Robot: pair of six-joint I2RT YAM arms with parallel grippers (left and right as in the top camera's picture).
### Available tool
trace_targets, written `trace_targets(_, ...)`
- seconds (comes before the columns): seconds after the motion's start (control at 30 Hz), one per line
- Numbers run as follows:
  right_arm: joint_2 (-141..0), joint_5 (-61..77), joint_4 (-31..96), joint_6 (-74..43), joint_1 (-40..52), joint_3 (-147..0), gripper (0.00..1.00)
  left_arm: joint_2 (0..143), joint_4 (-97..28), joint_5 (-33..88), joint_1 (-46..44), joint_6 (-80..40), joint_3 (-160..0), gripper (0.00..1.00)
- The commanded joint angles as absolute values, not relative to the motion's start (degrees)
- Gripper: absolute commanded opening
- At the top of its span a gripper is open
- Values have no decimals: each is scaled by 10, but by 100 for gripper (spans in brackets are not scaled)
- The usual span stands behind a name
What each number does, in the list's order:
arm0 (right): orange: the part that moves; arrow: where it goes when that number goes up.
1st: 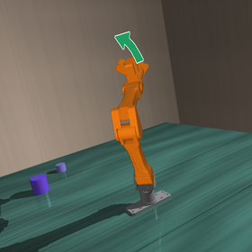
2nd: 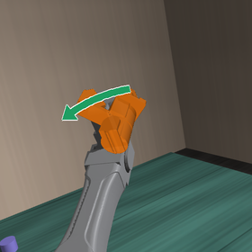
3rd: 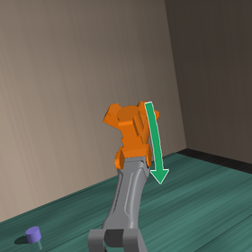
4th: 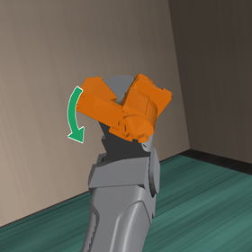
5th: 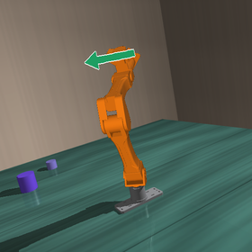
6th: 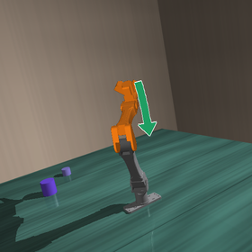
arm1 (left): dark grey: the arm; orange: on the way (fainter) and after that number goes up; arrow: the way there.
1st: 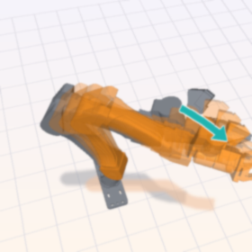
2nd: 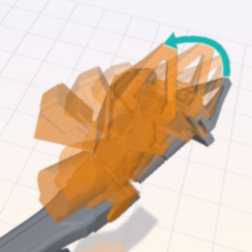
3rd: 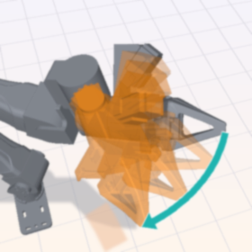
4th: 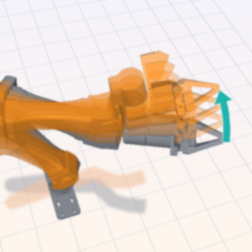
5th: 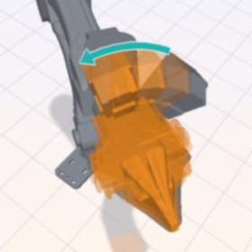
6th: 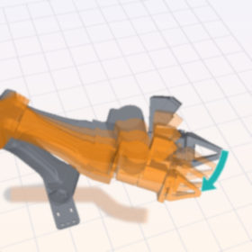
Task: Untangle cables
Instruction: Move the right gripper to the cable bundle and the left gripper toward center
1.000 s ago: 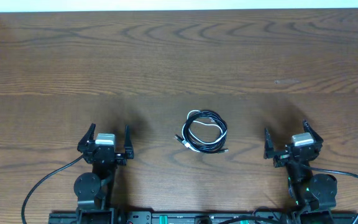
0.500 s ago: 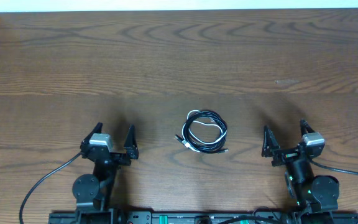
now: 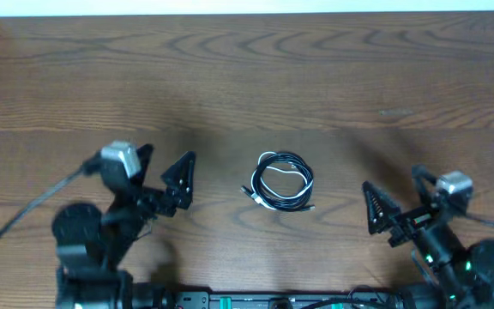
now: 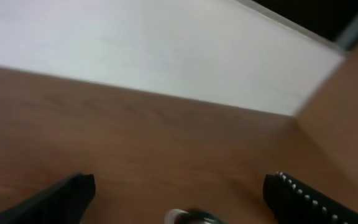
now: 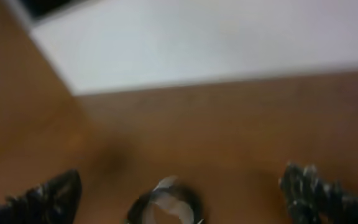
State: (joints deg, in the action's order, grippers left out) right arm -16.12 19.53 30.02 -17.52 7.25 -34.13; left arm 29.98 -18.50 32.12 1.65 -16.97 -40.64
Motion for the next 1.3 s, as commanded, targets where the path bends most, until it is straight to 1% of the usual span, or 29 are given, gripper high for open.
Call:
trace_targets(0.0,-242,312,388,-186,76,-417,99,362,-212,465,15,-203,-470,92)
trace_targets(0.07,-289,340,464,-184,76,-457,99,380,-209,514,15,-203,-479,92)
trace_targets(0.13,-332,356,521,-180,76,-484,99,385,-205,527,15,-211,-479,92)
trace_targets(0.23,-374,373,535,-188,76,-487,99,386,-209,562,15,-199,-479,92)
trace_targets(0.3,-399,406,534,-182,76,-481,99,386,-210,610,15,-157,-479,92)
trace_targets(0.4,-436,409,532,-159,77,-480,99,386,-233,614,15,-150,-479,92)
trace_targets(0.5,-475,407,538,-112,99,-480,99,391,-293,576,15,-150,-479,92)
trace_targets(0.6,-512,380,536,-85,143,-480,99,404,-397,485,14,-86,-479,92)
trace_targets(0.67,-539,321,534,-75,180,-480,99,418,-464,392,8,-49,-479,92)
trace_targets(0.73,-570,241,527,-71,223,-480,99,433,-506,329,-3,-42,-479,92)
trace_targets(0.8,-611,165,494,-70,273,-480,99,446,-521,323,-20,-32,-479,92)
trace_targets(0.93,-683,121,383,-67,341,-480,99,448,-511,322,-54,-32,-479,92)
trace_targets(1.0,-721,98,315,-68,366,-480,86,449,-510,320,-70,-32,-479,92)
trace_targets(1.03,-742,82,283,-68,376,-480,83,448,-510,318,-78,-32,-479,92)
trace_targets(1.1,-782,57,225,-68,388,-480,82,448,-512,319,-93,-32,-479,92)
trace_targets(1.2,-837,30,157,-68,391,-480,86,448,-524,319,-116,-32,-479,92)
trace_targets(1.27,-872,19,123,-69,390,-480,86,448,-538,318,-130,-32,-479,92)
